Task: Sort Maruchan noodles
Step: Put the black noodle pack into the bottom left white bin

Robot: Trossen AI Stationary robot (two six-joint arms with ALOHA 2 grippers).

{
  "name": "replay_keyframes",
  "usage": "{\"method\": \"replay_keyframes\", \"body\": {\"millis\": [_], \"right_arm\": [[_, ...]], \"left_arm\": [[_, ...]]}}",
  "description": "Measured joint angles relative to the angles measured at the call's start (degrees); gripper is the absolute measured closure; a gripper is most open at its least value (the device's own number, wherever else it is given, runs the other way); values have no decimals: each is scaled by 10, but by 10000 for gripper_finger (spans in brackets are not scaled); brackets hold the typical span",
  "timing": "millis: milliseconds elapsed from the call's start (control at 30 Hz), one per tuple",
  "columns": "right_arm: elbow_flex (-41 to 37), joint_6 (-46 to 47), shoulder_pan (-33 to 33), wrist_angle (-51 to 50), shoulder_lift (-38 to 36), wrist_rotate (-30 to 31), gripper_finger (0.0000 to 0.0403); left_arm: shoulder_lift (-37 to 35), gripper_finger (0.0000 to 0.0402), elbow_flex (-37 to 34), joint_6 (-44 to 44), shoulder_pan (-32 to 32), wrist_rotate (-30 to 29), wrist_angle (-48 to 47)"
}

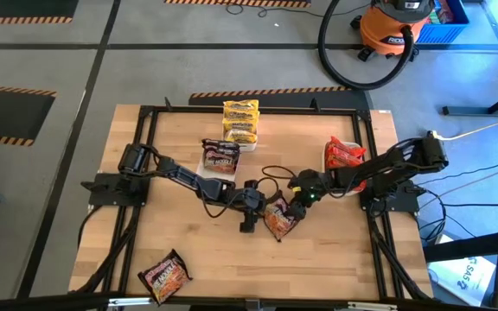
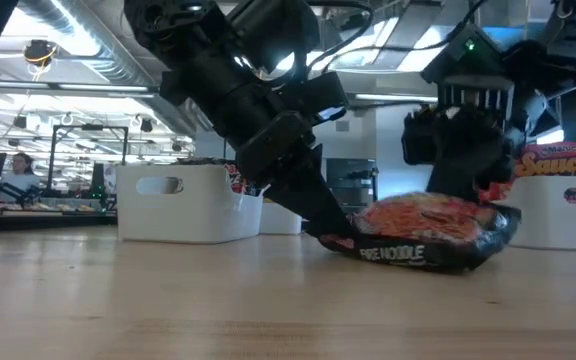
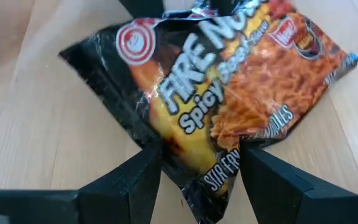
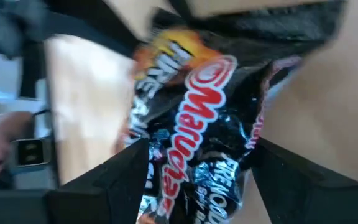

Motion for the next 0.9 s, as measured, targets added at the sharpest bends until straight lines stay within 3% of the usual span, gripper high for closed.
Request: {"method": "replay_keyframes", "body": {"millis": [500, 767, 900], "right_arm": [[0, -10, 0, 103, -1, -13, 148], [7, -28, 38, 112, 6, 37, 150], [7, -33, 50, 112, 5, 67, 179]], "left_arm": [[0, 195, 0, 0, -1, -14, 0], [0, 195, 0, 0, -1, -57, 22], [0, 195, 0, -1, -1, -58, 25]]}}
